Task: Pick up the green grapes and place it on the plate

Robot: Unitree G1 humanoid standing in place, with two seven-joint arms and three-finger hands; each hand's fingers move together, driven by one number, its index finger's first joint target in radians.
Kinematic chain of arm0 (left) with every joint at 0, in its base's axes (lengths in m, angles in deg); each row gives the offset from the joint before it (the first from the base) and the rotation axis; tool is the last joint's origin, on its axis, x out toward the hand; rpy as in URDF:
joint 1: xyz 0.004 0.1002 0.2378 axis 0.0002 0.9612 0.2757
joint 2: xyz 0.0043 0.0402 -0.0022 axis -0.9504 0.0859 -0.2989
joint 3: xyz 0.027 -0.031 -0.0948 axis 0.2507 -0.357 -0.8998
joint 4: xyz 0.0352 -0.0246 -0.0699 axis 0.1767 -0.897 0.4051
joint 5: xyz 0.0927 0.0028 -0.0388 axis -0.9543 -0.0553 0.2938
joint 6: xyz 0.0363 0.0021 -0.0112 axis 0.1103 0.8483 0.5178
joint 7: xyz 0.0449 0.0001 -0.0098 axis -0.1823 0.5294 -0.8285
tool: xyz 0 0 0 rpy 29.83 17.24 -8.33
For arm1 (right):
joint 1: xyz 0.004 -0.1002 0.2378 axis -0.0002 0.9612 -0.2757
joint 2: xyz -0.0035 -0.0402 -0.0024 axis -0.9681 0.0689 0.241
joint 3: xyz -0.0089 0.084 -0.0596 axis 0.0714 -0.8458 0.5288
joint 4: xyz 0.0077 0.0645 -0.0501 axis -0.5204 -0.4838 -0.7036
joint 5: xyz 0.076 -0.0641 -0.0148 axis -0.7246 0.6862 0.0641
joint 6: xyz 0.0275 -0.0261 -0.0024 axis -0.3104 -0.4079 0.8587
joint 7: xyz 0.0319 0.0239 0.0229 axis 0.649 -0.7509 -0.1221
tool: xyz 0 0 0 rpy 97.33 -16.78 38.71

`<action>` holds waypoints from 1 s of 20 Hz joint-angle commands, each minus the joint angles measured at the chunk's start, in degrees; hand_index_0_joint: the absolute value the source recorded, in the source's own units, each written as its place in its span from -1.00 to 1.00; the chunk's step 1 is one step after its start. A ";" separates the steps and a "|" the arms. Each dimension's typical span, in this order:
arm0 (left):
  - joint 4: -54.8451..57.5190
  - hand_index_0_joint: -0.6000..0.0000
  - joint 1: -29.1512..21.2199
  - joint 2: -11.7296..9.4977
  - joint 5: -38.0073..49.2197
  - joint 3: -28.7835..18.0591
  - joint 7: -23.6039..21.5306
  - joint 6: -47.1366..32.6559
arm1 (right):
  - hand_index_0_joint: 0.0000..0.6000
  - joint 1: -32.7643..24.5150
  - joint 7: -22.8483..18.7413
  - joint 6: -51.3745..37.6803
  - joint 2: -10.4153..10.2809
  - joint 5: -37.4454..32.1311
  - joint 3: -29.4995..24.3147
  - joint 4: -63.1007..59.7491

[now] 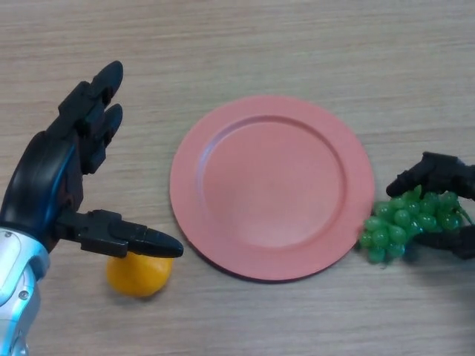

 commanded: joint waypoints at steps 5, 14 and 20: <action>2.56 1.00 -2.79 -1.43 0.50 -2.47 -1.17 -5.76 | 1.00 -2.43 -11.14 51.15 8.40 -51.10 -3.55 35.52; 1.50 1.00 -3.49 -1.99 1.72 -3.03 -1.71 -6.91 | 1.00 -10.63 -12.64 50.19 -10.60 -26.63 7.71 47.06; 0.85 1.00 -3.19 -1.90 1.80 -3.07 -1.88 -8.68 | 0.33 -11.23 -12.32 44.11 -14.08 -13.92 11.41 43.70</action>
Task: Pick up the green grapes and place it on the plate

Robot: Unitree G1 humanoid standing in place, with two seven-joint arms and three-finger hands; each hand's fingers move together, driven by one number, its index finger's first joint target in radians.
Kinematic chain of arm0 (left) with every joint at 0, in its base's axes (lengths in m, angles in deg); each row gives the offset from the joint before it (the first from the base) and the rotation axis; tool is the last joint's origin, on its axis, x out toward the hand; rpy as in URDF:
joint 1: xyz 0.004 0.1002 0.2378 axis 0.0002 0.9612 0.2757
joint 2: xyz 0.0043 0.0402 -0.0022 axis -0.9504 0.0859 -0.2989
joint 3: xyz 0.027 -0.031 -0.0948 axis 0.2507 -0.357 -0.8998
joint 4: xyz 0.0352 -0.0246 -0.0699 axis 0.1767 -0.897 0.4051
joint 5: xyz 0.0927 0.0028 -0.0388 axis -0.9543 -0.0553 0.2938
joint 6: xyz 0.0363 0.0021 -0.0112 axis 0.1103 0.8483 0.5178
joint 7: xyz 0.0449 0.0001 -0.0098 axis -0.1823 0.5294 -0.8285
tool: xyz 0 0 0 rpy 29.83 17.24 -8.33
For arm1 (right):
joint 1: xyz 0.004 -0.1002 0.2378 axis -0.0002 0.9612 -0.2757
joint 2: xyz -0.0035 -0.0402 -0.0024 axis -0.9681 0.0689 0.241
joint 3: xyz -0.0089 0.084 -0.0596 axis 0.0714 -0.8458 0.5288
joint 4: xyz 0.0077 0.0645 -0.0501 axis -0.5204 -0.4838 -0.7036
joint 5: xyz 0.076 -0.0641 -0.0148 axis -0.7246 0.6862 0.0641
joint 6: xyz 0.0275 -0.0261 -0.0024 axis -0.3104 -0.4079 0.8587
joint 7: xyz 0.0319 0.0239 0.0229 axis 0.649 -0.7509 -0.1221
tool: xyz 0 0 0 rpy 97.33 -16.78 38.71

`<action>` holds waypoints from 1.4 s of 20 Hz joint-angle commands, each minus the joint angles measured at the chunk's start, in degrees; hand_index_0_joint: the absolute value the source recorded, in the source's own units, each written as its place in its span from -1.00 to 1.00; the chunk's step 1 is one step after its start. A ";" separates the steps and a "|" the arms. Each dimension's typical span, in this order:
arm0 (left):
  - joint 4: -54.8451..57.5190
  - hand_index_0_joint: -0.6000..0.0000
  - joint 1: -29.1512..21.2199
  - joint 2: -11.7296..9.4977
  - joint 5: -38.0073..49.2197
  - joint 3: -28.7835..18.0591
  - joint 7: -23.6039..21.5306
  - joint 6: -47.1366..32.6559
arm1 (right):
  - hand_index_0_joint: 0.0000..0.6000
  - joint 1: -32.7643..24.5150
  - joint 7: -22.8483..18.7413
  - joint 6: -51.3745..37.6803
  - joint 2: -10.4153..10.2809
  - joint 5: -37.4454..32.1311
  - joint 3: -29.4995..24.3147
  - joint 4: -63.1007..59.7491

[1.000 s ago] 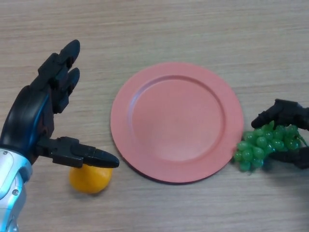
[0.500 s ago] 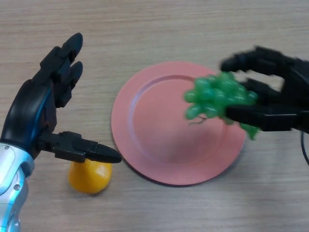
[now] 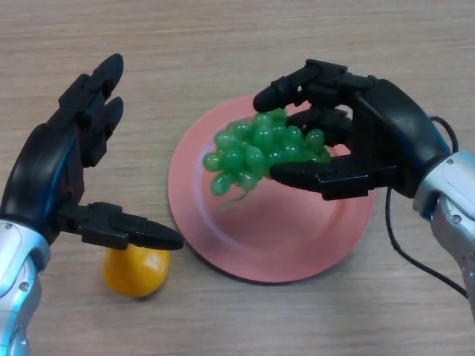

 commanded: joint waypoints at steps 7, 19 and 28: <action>1.87 1.00 -1.13 -1.68 1.44 -3.06 -2.12 -9.81 | -1.00 -3.66 -3.56 -19.31 -1.87 8.38 -2.24 -2.23; 4.32 1.00 -0.05 -0.60 1.18 -1.17 -1.85 -8.51 | -1.00 9.68 -5.80 -22.28 1.08 2.31 -8.28 8.19; 4.49 1.00 0.57 -0.85 2.15 -1.94 -0.19 -8.92 | -1.00 18.50 -10.74 -29.30 2.58 -3.38 -14.95 12.63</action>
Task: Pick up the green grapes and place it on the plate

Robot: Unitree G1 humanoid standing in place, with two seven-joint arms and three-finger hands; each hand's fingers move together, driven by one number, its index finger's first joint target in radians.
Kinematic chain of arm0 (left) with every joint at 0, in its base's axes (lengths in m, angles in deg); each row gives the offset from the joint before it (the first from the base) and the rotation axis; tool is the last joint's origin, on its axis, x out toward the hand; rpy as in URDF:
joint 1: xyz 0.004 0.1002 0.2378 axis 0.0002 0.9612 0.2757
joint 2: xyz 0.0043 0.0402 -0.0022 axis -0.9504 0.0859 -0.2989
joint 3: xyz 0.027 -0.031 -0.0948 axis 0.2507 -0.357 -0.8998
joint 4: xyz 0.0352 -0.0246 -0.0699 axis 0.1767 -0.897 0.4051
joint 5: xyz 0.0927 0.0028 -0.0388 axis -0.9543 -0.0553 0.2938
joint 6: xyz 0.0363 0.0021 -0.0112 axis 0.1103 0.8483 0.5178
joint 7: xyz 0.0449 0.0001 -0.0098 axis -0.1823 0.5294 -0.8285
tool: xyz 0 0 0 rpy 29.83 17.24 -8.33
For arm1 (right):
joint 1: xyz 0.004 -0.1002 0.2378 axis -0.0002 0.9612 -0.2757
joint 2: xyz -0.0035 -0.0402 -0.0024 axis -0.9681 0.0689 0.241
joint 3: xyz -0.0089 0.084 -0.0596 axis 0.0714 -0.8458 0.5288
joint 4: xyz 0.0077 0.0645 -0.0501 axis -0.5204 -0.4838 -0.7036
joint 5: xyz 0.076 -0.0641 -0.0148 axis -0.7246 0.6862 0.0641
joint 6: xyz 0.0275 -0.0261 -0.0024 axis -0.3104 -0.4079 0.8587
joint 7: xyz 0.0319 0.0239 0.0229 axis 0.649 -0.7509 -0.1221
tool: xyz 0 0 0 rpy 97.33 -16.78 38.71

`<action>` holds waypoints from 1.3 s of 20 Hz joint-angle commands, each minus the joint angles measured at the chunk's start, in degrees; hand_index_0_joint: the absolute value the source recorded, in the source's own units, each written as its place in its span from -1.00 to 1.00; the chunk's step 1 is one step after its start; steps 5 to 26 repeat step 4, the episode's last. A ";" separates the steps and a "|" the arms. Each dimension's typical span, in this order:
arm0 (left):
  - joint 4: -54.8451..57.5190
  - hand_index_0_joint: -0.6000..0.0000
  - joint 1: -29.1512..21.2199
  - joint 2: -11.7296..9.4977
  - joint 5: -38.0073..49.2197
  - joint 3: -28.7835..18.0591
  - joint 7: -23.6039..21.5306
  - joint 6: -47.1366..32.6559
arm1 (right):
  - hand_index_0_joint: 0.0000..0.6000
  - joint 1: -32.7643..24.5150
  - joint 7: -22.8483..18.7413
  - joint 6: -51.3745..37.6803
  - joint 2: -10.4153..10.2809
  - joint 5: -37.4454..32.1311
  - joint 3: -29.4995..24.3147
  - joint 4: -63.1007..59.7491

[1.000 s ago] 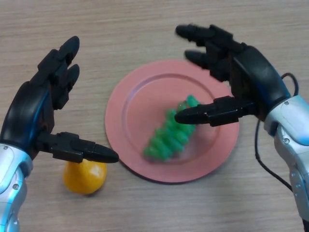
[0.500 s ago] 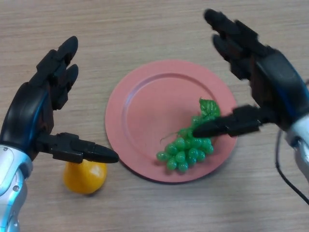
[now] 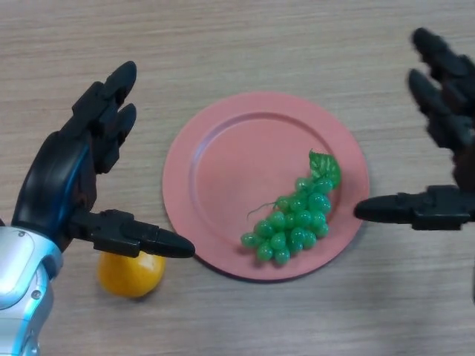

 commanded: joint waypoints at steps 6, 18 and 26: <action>5.99 1.00 0.63 -2.29 0.77 -5.38 2.39 -5.87 | -1.00 0.11 -1.21 -17.99 0.91 4.42 -2.62 -1.22; 5.99 1.00 0.63 -2.29 0.77 -5.38 2.39 -5.87 | -1.00 0.11 -1.21 -17.99 0.91 4.42 -2.62 -1.22; 5.99 1.00 0.63 -2.29 0.77 -5.38 2.39 -5.87 | -1.00 0.11 -1.21 -17.99 0.91 4.42 -2.62 -1.22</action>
